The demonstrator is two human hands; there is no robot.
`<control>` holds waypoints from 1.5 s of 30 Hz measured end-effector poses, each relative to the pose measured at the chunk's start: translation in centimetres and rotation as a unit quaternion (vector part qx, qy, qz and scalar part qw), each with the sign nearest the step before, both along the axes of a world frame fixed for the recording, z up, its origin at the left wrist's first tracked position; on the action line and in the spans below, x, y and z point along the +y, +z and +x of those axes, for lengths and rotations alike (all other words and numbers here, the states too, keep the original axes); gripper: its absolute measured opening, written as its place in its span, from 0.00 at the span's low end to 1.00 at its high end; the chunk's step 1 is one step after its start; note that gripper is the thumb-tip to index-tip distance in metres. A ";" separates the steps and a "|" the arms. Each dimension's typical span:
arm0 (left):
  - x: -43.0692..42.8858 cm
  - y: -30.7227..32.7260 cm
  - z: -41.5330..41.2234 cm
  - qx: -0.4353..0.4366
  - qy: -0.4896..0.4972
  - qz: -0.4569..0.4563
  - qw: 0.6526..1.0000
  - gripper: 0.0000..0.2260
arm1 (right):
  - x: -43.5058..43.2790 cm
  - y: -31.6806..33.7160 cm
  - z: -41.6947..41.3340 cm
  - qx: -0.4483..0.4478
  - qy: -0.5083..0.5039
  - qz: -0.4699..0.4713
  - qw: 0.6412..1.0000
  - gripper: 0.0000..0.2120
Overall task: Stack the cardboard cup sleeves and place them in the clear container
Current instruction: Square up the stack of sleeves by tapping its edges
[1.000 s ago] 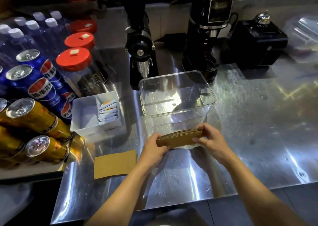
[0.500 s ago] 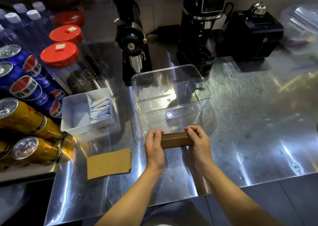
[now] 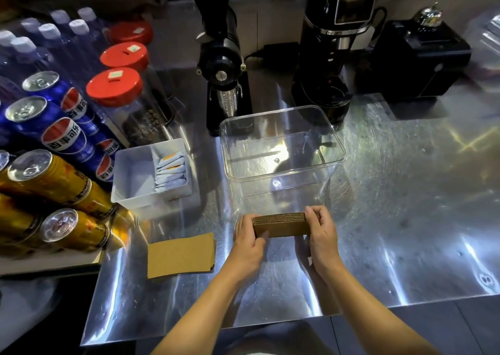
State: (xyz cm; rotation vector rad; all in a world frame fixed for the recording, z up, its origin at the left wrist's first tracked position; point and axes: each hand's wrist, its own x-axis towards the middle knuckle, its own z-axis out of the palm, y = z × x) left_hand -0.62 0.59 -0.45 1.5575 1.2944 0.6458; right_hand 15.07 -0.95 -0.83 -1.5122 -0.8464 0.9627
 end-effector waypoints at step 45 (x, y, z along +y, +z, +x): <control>-1.2 3.9 -16.8 -0.036 0.394 -0.151 0.906 0.17 | 2.0 4.0 -13.3 0.021 0.284 -0.167 0.944 0.13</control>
